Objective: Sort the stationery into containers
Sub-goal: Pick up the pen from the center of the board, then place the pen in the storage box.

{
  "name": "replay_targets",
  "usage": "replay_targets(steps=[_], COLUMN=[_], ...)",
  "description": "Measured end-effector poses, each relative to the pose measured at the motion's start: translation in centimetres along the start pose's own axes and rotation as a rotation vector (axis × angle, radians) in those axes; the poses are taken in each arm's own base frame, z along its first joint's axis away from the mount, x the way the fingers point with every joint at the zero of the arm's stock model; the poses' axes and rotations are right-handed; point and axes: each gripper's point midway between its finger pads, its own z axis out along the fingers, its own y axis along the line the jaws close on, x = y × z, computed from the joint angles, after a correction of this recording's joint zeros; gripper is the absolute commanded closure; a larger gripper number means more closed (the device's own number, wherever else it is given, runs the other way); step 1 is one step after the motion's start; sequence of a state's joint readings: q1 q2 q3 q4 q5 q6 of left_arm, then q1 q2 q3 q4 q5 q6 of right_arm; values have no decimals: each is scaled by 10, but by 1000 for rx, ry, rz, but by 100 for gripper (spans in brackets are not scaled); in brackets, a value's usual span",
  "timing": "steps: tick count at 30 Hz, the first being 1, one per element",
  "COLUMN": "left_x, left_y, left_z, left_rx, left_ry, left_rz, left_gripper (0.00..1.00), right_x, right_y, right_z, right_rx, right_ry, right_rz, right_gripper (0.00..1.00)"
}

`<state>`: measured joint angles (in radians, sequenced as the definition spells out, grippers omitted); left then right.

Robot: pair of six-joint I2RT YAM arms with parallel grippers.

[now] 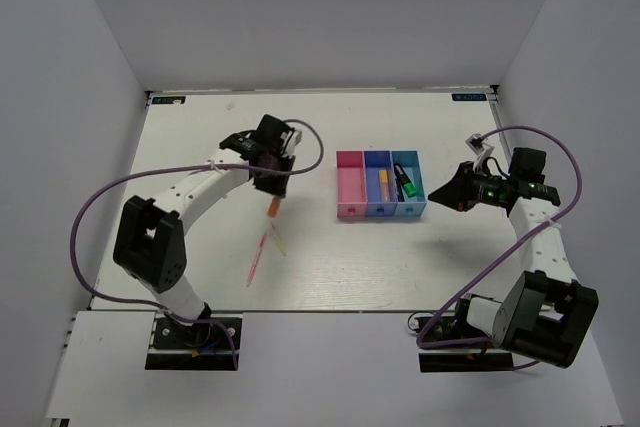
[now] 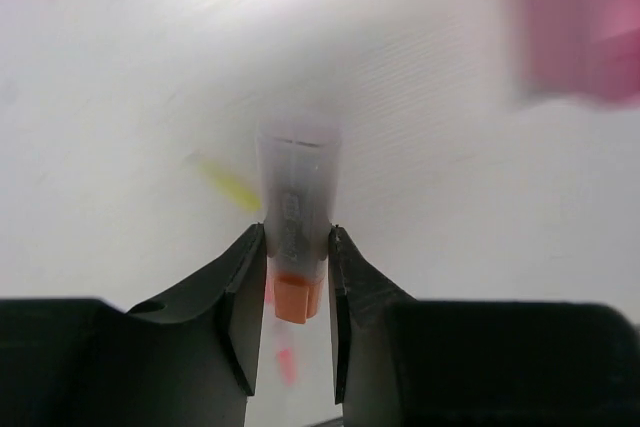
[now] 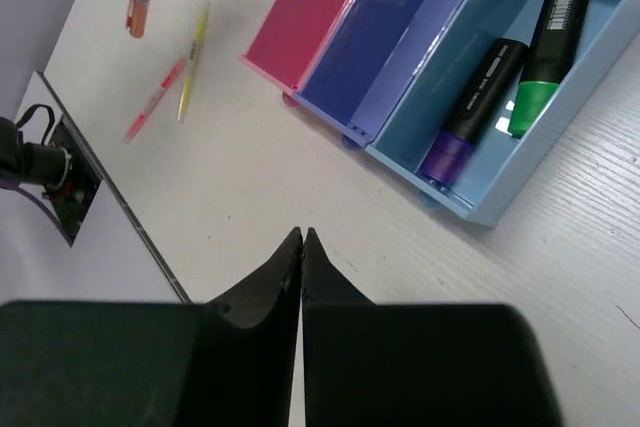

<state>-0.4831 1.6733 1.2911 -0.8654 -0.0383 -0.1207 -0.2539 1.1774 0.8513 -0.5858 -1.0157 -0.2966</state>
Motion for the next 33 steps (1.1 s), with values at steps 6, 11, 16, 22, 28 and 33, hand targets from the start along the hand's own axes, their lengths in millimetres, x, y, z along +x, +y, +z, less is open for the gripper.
replay_targets(steps=[6, 11, 16, 22, 28, 33], left_x=[-76, -115, -141, -165, -172, -166], left_y=[-125, -201, -238, -256, -257, -251], left_z=[-54, -44, -2, 24, 22, 28], left_rx=[312, 508, 594, 630, 625, 585], left_ry=[-287, -334, -309, -309, -324, -307], left_rz=[-56, -177, -303, -369, -379, -375], left_gripper=[99, 99, 99, 95, 64, 55], right_x=[2, 3, 2, 1, 0, 0], right_y=[-10, -15, -18, -20, -22, -21], right_z=[2, 1, -1, -3, -5, -5], right_rx=[39, 69, 80, 87, 94, 92], right_ry=[21, 26, 20, 13, 6, 5], right_rz=[63, 73, 82, 94, 105, 106], right_gripper=[63, 59, 59, 52, 42, 37])
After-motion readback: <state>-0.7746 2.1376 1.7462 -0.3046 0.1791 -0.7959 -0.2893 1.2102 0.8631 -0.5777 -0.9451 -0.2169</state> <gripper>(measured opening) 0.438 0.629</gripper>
